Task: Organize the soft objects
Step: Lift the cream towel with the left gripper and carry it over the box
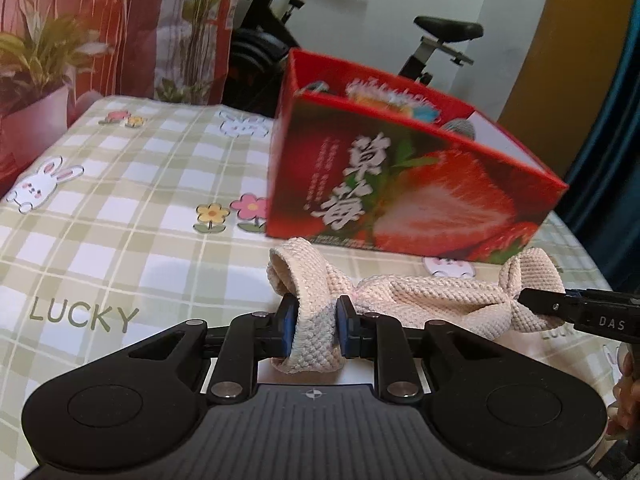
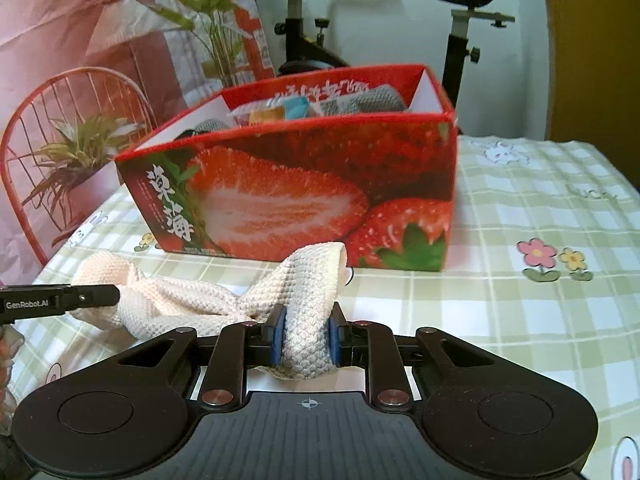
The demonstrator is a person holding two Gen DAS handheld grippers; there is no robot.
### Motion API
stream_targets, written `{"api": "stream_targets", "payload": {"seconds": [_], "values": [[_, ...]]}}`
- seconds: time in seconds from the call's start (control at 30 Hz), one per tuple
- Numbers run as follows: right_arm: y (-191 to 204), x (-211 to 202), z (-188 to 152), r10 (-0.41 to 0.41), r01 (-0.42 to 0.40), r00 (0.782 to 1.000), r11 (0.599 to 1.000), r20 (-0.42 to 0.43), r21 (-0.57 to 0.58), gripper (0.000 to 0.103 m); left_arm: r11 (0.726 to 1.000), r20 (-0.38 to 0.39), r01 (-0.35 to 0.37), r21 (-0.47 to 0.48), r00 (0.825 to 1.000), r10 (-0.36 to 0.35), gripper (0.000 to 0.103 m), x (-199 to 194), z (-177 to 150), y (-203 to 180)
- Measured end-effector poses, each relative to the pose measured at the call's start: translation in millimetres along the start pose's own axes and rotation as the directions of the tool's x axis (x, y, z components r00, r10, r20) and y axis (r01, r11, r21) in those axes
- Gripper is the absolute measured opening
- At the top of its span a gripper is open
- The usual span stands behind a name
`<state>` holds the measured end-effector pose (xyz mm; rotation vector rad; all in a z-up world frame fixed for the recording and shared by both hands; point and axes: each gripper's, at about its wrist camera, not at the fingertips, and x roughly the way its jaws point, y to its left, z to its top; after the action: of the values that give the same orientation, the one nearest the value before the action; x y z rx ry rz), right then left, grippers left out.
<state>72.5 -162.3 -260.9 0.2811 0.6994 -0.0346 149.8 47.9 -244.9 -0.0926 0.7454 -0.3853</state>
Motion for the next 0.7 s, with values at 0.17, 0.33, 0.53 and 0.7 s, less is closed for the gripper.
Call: {"api": "stream_targets", "payload": {"seconds": [0.17, 0.33, 0.53, 0.7], "values": [[1, -21, 0, -0.006, 0.006, 0.999, 1.0, 0.044, -0.014, 0.019, 1.0, 0.053, 0.006, 0.028, 0.999, -0.008, 0.022, -17, 2, -10], [1, -37, 4, -0.002, 0.002, 0.996, 1.0, 0.087, -0.006, 0.02, 0.999, 0.111, 0.009, 0.053, 0.994, -0.015, 0.022, -31, 6, -20], [4, -50, 15, 0.004, -0.002, 0.99, 1.0, 0.138, -0.02, 0.019, 0.998, 0.157, 0.012, 0.069, 0.987, -0.022, 0.022, -37, 19, -24], [4, -59, 39, 0.016, -0.008, 0.982, 0.999, 0.189, -0.044, 0.019, 0.995, 0.216, 0.015, 0.095, 0.976, -0.035, 0.022, -41, 46, -29]]}}
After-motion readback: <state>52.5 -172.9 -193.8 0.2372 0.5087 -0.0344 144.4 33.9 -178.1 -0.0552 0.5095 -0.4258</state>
